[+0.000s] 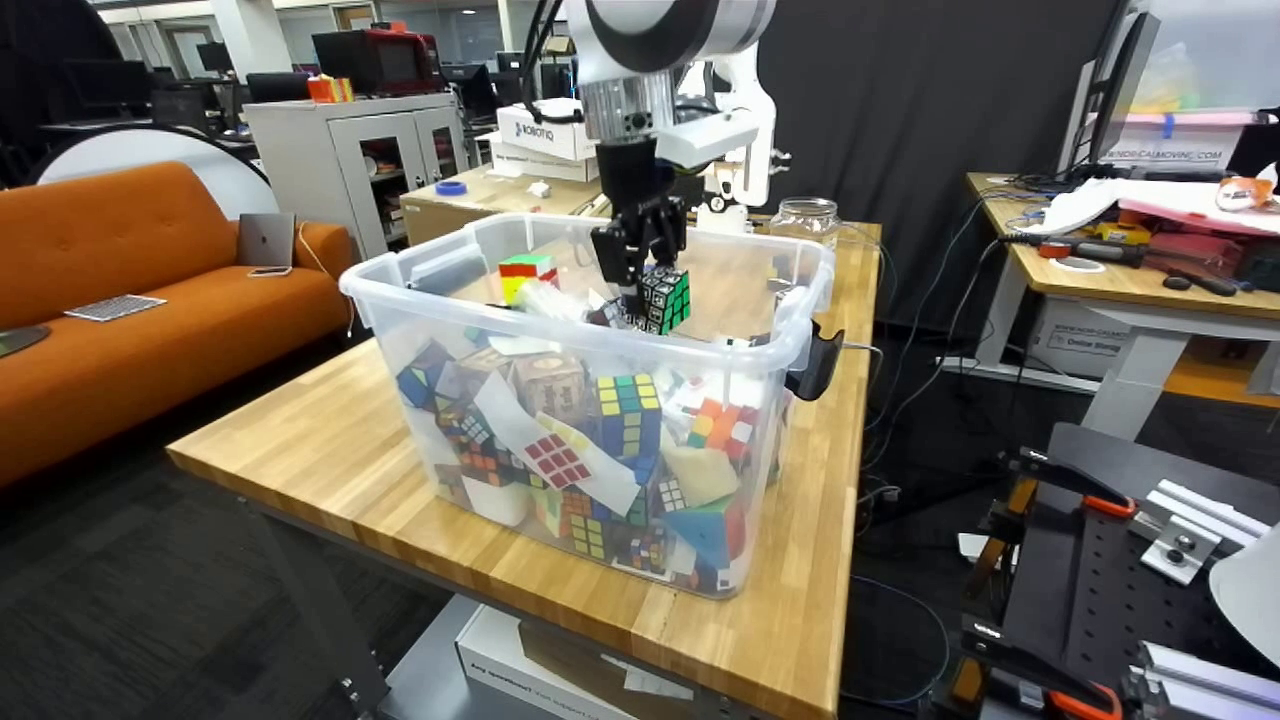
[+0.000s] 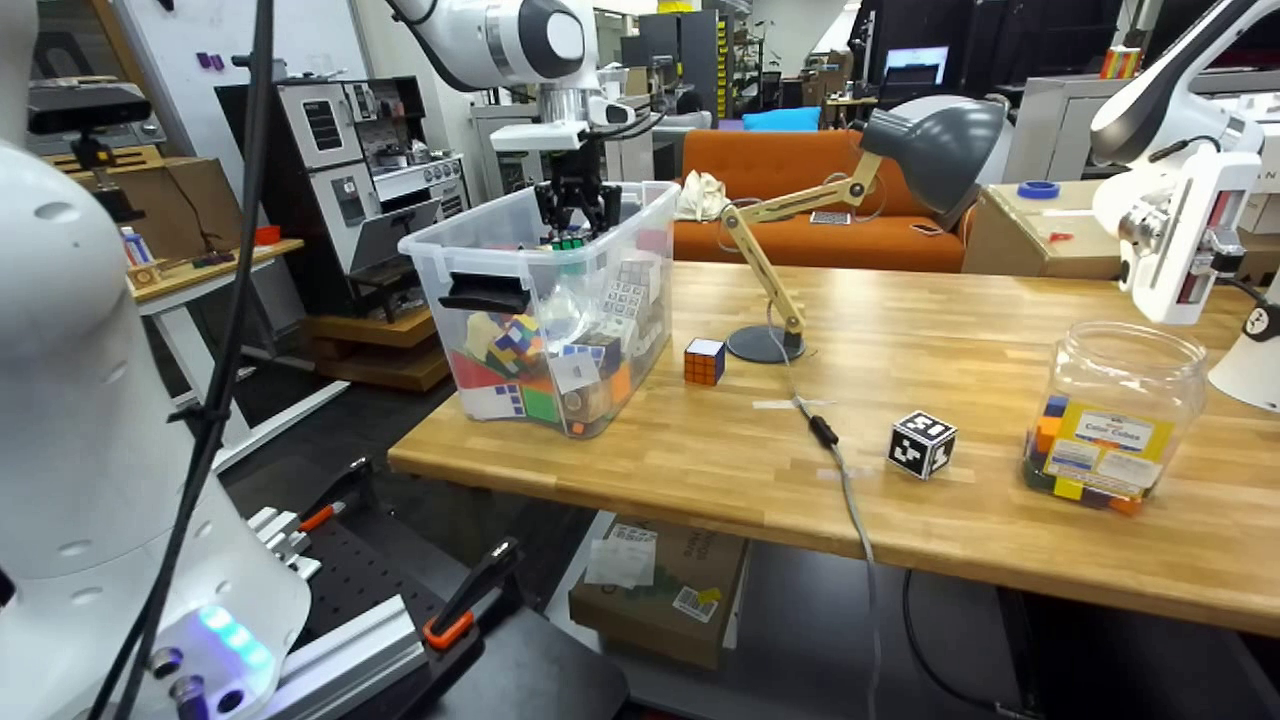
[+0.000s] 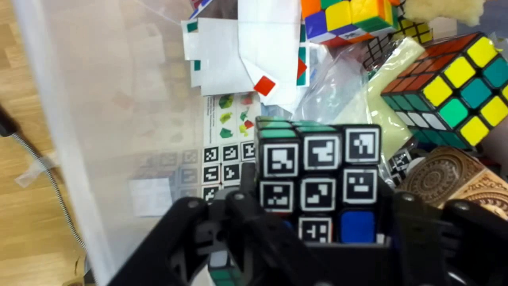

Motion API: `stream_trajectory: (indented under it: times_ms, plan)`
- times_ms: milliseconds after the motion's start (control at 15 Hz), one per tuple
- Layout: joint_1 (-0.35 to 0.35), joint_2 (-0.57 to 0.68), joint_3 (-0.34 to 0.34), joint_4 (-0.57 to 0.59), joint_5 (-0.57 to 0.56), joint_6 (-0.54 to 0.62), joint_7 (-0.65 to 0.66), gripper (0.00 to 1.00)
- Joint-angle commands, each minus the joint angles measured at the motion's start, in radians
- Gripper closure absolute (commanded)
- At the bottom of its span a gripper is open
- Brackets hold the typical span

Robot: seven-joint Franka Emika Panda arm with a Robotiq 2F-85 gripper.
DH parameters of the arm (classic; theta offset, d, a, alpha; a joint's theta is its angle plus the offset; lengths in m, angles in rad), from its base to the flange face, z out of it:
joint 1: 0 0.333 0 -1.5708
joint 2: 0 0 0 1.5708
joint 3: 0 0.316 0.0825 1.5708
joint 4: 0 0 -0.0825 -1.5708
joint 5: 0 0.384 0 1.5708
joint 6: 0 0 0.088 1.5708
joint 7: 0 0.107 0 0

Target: Pick a cube from the jar and place it on the table then turn off the lamp

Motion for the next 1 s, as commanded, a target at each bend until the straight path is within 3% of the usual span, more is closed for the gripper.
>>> stream_trajectory:
  times_ms: [0,333,600,933]
  plan:
    - [0.000,-0.118,-0.014,-0.079,-0.055,0.036,0.037,0.63]
    - [-0.030,-0.299,-0.045,-0.189,-0.124,0.094,0.137,0.63]
    - [-0.096,-0.421,-0.081,-0.299,-0.169,0.154,0.271,0.63]
    - [-0.200,-0.466,-0.129,-0.418,-0.139,0.203,0.379,0.63]
